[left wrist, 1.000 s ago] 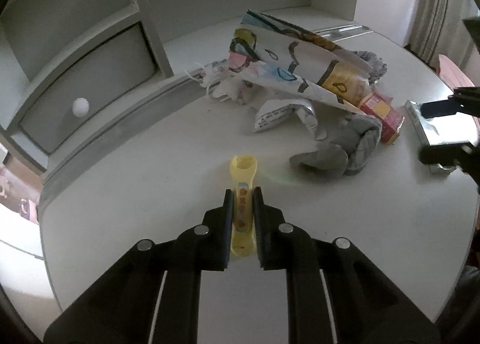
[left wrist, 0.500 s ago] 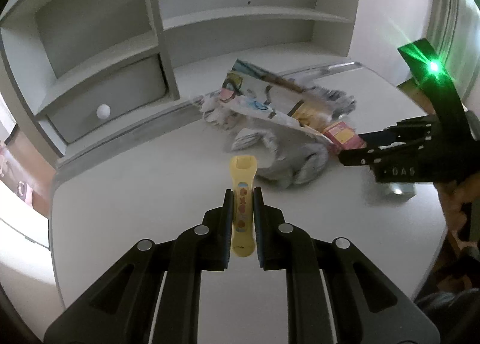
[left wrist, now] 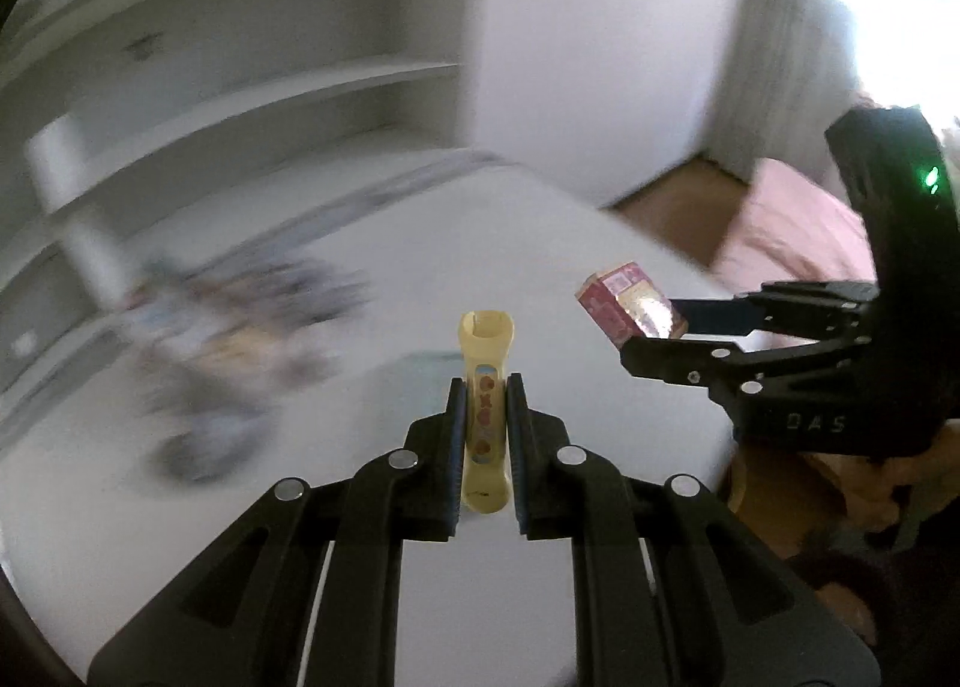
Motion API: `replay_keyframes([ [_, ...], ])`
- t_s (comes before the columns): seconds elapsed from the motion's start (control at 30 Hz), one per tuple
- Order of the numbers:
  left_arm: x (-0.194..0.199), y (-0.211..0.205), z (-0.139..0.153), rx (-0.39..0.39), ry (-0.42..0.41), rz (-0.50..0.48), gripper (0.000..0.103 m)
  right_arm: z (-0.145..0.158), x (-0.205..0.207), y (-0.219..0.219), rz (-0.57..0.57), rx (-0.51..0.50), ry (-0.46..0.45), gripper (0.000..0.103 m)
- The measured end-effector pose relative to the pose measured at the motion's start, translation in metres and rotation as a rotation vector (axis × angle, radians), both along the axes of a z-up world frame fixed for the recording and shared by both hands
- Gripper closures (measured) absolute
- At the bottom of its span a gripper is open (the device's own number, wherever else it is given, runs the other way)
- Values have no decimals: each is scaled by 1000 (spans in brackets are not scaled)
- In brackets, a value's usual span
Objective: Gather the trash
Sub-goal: 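Carry the pink box and yellow stick over the black bin and open both tools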
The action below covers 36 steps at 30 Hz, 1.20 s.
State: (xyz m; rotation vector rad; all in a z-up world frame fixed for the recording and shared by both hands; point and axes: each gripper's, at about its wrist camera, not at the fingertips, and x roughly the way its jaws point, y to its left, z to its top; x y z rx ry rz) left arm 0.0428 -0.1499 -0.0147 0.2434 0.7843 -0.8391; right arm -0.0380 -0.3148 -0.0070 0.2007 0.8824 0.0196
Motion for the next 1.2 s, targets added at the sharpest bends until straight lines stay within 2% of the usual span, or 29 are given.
replay_keyframes([
  [0.1, -32, -66, -4, -35, 21, -142, 91, -9, -54, -64, -147, -4, 2, 61],
  [0.23, -74, -144, -20, -54, 49, -305, 91, -37, -130, -148, -359, 15, 35, 61],
  [0.3, -95, -183, -36, -39, 70, -382, 91, -59, -168, -182, -453, 32, 58, 61],
  [0.43, -130, -248, -81, 7, 126, -494, 91, -110, -211, -228, -556, 95, 126, 61],
  [0.5, -138, -268, -106, 28, 151, -527, 91, -139, -222, -243, -573, 129, 160, 61],
  [0.67, -148, -312, -183, 134, 240, -559, 91, -220, -229, -270, -596, 213, 278, 61],
  [0.73, -153, -321, -204, 170, 227, -564, 91, -251, -228, -278, -597, 244, 329, 61],
  [0.8, -151, -328, -230, 200, 283, -564, 91, -276, -229, -285, -595, 274, 367, 61],
  [0.83, -149, -332, -242, 212, 314, -554, 91, -283, -228, -284, -596, 283, 375, 61],
  [0.93, -151, -342, -261, 247, 318, -546, 91, -301, -227, -285, -600, 309, 399, 61],
  [1.1, -148, -356, -277, 275, 329, -540, 91, -313, -231, -295, -602, 332, 404, 61],
  [1.2, -149, -354, -274, 279, 320, -542, 91, -314, -228, -301, -609, 339, 400, 61],
])
